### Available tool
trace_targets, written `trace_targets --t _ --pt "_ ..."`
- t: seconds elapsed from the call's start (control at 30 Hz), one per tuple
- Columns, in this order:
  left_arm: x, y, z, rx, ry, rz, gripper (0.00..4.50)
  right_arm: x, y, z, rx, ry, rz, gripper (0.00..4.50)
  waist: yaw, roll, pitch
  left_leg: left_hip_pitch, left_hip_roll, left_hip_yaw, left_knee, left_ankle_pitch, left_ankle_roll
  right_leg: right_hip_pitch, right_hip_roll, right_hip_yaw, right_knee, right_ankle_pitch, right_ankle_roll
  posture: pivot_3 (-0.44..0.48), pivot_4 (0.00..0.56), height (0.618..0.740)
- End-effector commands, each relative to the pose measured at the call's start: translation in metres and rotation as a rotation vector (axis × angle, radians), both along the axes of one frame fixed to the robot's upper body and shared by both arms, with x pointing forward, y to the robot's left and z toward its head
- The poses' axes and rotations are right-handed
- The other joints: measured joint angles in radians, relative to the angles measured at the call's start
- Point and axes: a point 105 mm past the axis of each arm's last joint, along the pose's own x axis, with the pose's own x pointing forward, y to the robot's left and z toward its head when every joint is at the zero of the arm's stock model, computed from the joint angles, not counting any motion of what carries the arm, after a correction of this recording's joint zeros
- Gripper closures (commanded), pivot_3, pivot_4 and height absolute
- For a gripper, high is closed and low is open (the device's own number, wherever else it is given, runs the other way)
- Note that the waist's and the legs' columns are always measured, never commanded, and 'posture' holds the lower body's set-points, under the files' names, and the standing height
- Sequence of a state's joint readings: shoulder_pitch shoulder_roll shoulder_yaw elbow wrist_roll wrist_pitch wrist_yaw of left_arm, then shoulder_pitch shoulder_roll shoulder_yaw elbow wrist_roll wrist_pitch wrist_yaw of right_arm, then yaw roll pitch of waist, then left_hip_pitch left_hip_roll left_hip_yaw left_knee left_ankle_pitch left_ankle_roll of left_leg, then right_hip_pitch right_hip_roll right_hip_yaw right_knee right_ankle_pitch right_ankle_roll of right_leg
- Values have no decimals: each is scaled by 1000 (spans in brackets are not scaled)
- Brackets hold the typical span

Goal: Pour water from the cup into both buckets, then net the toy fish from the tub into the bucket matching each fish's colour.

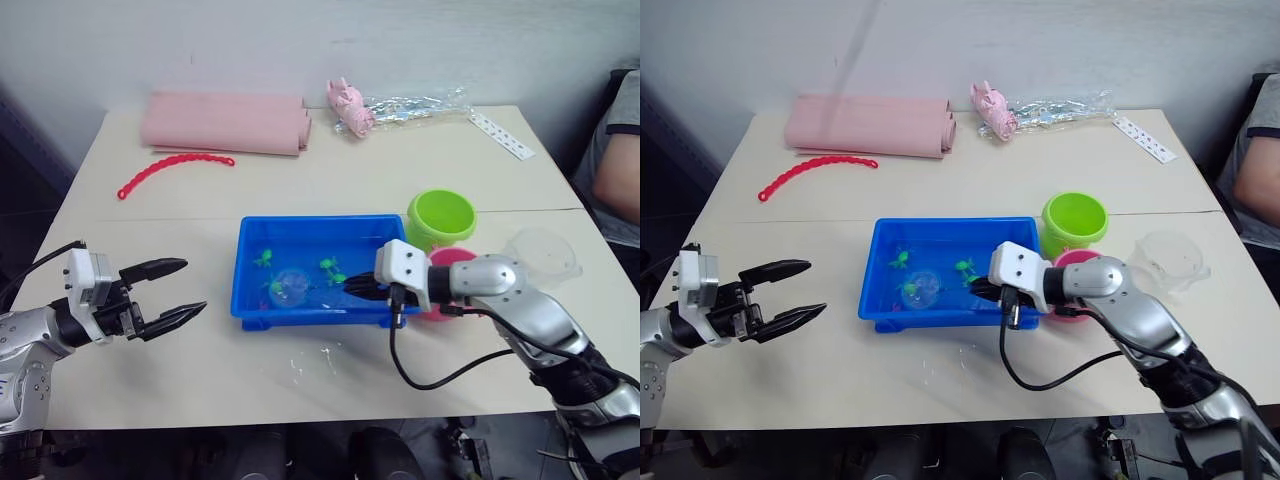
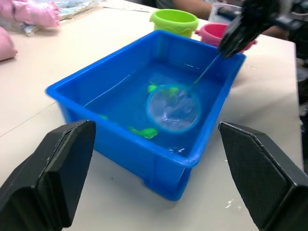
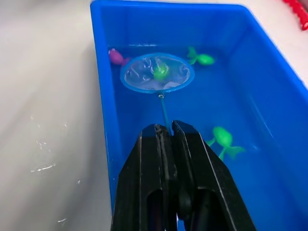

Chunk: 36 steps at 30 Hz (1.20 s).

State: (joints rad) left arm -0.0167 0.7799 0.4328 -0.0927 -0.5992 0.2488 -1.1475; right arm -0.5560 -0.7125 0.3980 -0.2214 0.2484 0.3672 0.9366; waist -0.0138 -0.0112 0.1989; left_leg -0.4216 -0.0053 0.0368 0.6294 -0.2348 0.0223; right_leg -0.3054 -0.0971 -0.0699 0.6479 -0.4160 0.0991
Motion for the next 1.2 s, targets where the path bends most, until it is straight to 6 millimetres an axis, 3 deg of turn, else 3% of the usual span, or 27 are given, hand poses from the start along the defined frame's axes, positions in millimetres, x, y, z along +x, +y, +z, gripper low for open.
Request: trace_targets --t 0.03,0.3,0.6,0.87,1.2 --pt "-4 3 9 41 -15 -20 33 4 5 6 -59 -84 48 4500 0 0 0 0 0 0 0 0 0 0 0 0 0 0 0 0 150 740" --pt "-3 5 4 145 6 -85 33 19 13 9 -186 -141 126 4500 -9 0 0 0 0 0 0 0 0 -1 0 0 0 0 0 0 150 740" --pt "2 7 2 178 0 -107 33 17 44 9 -243 -104 292 4500 -16 0 0 0 0 1 -1 0 -1 -2 0 0 6 0 0 0 150 740" --pt "0 9 -1 178 4 -96 33 17 61 16 -135 -23 316 4500 -16 0 0 0 0 0 0 0 -1 -2 0 0 7 0 0 0 150 740" --pt "-2 11 -4 173 6 -80 33 23 52 33 21 99 255 4500 -17 0 0 0 0 0 -1 -1 -1 -3 0 0 7 0 0 0 150 740"
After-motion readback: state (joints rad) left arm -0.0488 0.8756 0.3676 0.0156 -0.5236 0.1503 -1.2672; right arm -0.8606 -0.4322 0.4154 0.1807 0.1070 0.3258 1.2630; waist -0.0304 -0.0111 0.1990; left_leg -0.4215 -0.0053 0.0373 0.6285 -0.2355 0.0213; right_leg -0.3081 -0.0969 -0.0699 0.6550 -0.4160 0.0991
